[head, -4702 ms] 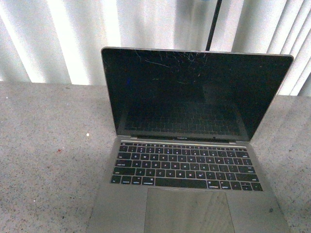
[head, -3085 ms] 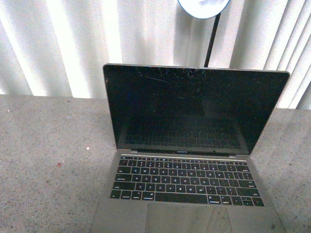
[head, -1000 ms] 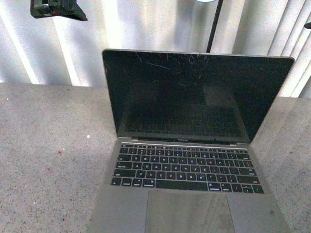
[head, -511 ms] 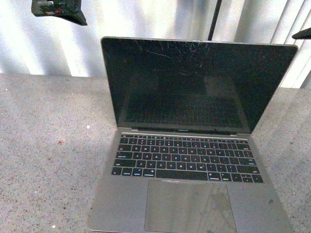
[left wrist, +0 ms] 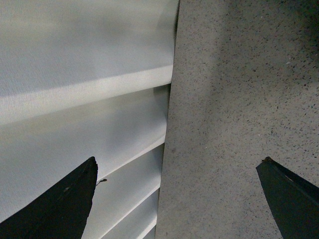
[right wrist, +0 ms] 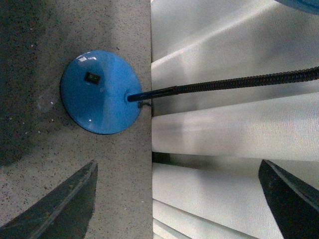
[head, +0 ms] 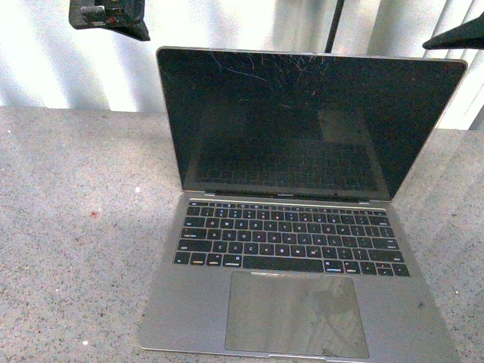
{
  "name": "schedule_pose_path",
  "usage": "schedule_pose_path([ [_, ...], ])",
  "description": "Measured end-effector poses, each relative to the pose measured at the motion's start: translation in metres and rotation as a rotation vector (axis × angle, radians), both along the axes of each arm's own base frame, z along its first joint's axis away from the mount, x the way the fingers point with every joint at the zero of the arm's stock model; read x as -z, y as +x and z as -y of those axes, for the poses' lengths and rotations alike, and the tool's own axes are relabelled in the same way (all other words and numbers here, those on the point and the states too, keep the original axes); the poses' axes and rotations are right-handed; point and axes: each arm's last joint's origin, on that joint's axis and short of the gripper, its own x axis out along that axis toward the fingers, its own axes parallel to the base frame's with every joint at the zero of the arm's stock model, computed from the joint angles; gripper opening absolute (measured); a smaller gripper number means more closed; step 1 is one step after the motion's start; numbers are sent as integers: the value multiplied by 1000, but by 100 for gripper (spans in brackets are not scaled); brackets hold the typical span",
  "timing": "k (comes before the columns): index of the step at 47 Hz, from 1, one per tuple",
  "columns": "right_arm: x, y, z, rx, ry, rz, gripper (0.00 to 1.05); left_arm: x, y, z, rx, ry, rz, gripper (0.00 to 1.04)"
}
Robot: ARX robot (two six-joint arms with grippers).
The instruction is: Close laptop
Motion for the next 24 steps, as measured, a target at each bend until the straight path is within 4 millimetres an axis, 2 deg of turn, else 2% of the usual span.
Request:
schedule_pose_path([
  [4, 0, 0, -1, 1, 1, 2, 85, 2, 0, 0, -2, -13, -7, 97],
  [12, 1, -1, -1, 9, 11, -24, 58, 5, 1, 1, -13, -38, -21, 73],
  [24, 7, -6, -2, 8, 19, -99, 5, 8, -2, 3, -10, -84, -76, 17],
])
